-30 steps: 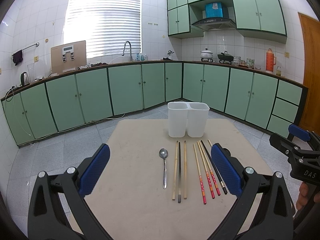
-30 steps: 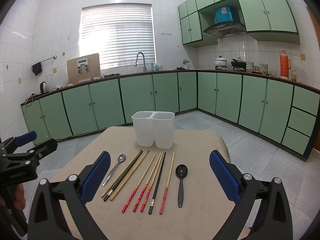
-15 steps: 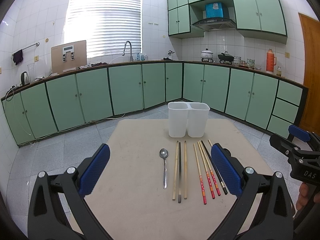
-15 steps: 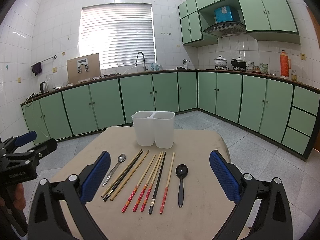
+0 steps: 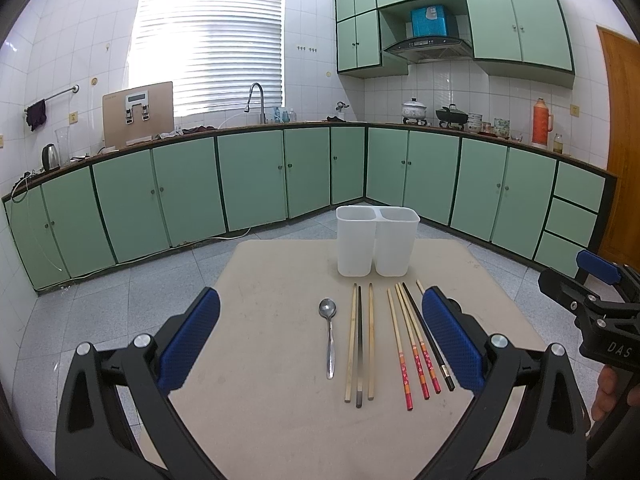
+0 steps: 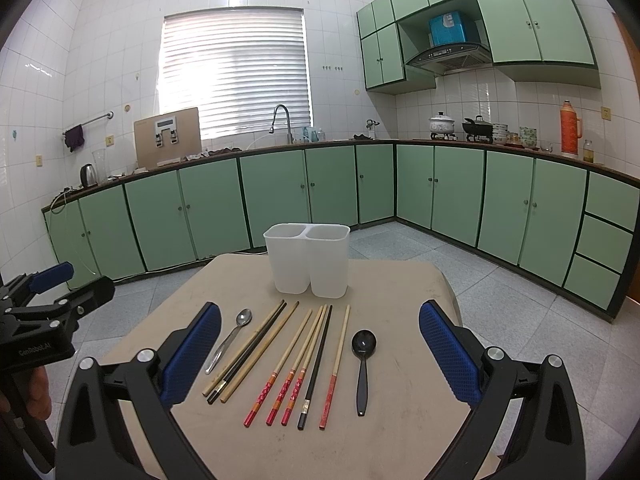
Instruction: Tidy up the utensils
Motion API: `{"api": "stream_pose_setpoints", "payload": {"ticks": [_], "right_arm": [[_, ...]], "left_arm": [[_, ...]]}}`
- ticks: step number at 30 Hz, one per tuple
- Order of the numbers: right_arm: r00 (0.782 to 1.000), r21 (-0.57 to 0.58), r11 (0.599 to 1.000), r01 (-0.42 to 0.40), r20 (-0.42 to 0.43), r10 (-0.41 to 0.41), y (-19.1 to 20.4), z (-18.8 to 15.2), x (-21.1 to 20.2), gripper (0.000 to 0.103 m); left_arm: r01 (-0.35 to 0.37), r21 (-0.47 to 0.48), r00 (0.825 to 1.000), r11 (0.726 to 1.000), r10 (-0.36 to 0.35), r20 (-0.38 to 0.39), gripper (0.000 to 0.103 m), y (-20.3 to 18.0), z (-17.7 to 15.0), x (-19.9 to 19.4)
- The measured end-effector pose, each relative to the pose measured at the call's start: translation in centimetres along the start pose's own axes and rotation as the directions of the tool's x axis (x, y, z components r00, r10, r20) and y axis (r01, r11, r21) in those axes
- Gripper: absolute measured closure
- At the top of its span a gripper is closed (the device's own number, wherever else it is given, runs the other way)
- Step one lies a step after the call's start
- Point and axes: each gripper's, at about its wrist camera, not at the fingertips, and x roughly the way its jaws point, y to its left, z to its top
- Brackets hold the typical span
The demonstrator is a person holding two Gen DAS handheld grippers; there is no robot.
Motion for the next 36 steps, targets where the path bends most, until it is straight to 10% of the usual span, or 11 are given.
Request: {"api": "stream_pose_setpoints", "payload": {"ticks": [22, 36], "right_arm": [[0.997, -0.017, 0.998, 0.052, -0.064, -0.053, -1.0, -0.4, 3.1, 0.006], [0.954, -0.003, 0.996, 0.094, -0.286, -0.091, -4.4, -1.6, 14.6, 0.009]], "left_arm": [[-0.041, -0.006, 0.997, 0.999, 0.041, -0.061, 0.005, 3.2, 0.5, 2.9], [-0.068, -0.009, 0.959, 0.998, 0.063, -0.278, 0.005, 5.1, 0.6, 16.1]]}}
